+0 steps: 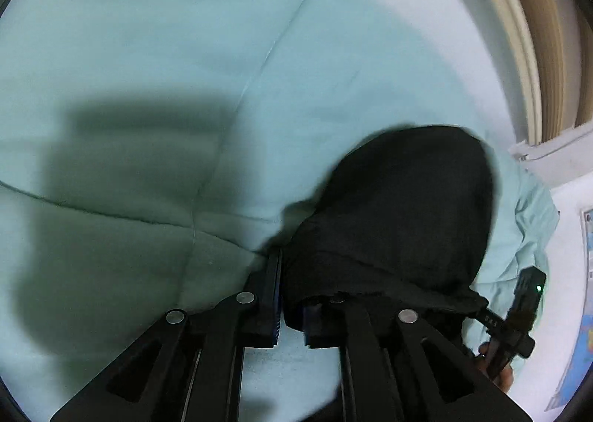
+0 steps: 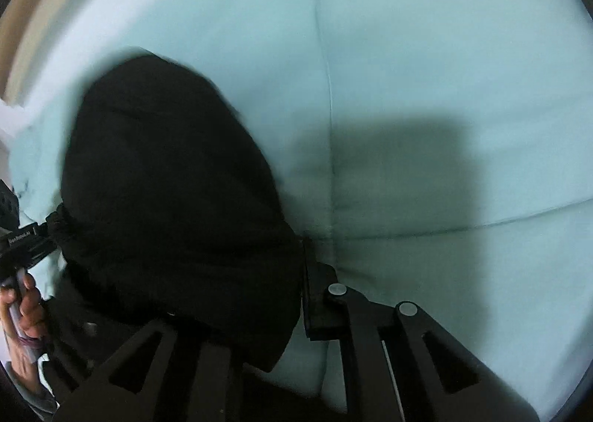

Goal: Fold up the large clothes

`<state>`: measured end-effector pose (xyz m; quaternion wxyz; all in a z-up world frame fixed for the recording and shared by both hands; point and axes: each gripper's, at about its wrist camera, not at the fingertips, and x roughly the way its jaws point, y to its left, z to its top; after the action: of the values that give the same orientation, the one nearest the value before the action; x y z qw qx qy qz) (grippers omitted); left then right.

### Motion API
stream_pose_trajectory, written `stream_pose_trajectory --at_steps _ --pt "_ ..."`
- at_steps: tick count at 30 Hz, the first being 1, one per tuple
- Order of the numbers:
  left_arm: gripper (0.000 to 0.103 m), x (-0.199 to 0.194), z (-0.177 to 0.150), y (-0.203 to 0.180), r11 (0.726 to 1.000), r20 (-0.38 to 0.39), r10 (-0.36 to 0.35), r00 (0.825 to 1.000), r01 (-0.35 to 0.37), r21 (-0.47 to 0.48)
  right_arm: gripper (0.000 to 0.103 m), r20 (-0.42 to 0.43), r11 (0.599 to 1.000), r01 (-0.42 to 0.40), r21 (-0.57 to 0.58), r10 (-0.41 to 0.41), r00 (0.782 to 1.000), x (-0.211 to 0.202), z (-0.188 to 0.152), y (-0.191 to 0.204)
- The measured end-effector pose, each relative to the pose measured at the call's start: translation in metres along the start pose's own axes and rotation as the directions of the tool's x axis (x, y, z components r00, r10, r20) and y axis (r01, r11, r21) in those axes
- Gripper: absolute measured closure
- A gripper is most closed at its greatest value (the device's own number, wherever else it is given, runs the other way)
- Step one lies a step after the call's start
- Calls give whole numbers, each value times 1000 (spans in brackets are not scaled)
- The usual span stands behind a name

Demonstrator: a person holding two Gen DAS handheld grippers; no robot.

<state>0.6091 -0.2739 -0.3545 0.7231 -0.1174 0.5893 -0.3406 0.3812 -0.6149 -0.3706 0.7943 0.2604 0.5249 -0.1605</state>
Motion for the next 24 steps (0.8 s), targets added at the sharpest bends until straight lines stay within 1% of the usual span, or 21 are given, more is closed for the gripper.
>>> stream_pose_trajectory --at_steps 1,2,3,5,6,7,8,10,11,13,14,15,16,17,18,19,20,21,22,23,24 --pt "92 0 0 -2 1000 6 6 1000 -6 16 96 2 1000 0 -3 0 1000 1 1 1" --pt "89 -4 0 -6 999 9 18 1000 -18 30 96 -1 1000 0 -7 0 1000 -2 3 2" --pt "87 -8 0 -11 998 17 33 999 -34 46 91 -4 1000 -6 -13 6 1000 -6 4 3" --pt "76 -23 -3 -20 992 47 65 997 -69 103 76 -2 1000 -8 -30 8 1000 -16 2 4" --pt "73 -35 -8 -25 986 64 82 995 -90 140 64 -1 999 -8 -37 8 1000 -24 -1 3" --pt "66 -48 -15 -31 977 82 99 992 -113 181 56 3 999 -17 -41 17 1000 -33 -4 2" --pt "64 -57 -19 -35 972 98 102 990 -120 203 54 7 998 -41 -49 42 999 -44 -9 0" --pt "63 -87 -33 -47 957 156 75 985 -115 266 54 26 990 -92 -110 95 995 -71 -20 4" --pt "63 -95 -35 -50 954 173 65 983 -112 277 54 34 986 -85 -145 91 995 -81 -24 9" --pt "63 -119 -39 -63 948 232 6 973 -79 309 53 69 977 -45 -208 61 996 -98 -24 25" --pt "62 -125 -36 -73 946 259 -28 965 -58 319 53 89 972 -20 -235 42 995 -103 -21 35" --pt "62 -126 -32 -81 946 265 -44 963 -45 321 53 106 965 4 -264 25 994 -107 -16 47" --pt "62 -125 -25 -90 945 260 -63 963 -26 327 53 111 958 21 -287 12 994 -109 -9 58" --pt "62 -121 -17 -99 940 252 -78 965 -14 342 53 102 953 30 -302 1 995 -110 -11 64" --pt "62 -115 -11 -110 932 254 -78 964 -21 363 49 76 946 46 -321 -23 997 -105 -11 67" --pt "62 -107 -5 -120 923 253 -71 965 -33 383 48 46 943 61 -328 -48 998 -99 -12 67" --pt "62 -105 -4 -120 919 246 -69 967 -34 393 48 31 944 60 -324 -53 998 -96 -7 68" --pt "62 -94 3 -124 915 225 -67 972 -30 403 48 13 947 41 -318 -39 999 -97 -11 67" --pt "62 -87 5 -125 912 205 -60 977 -29 409 48 -1 954 -2 -298 2 1000 -101 -17 60" --pt "62 -72 9 -128 911 171 -29 985 -45 411 48 1 958 -33 -286 35 999 -119 -19 41" --pt "62 -47 12 -127 913 129 25 991 -75 402 47 16 959 -87 -268 94 995 -130 -24 38"
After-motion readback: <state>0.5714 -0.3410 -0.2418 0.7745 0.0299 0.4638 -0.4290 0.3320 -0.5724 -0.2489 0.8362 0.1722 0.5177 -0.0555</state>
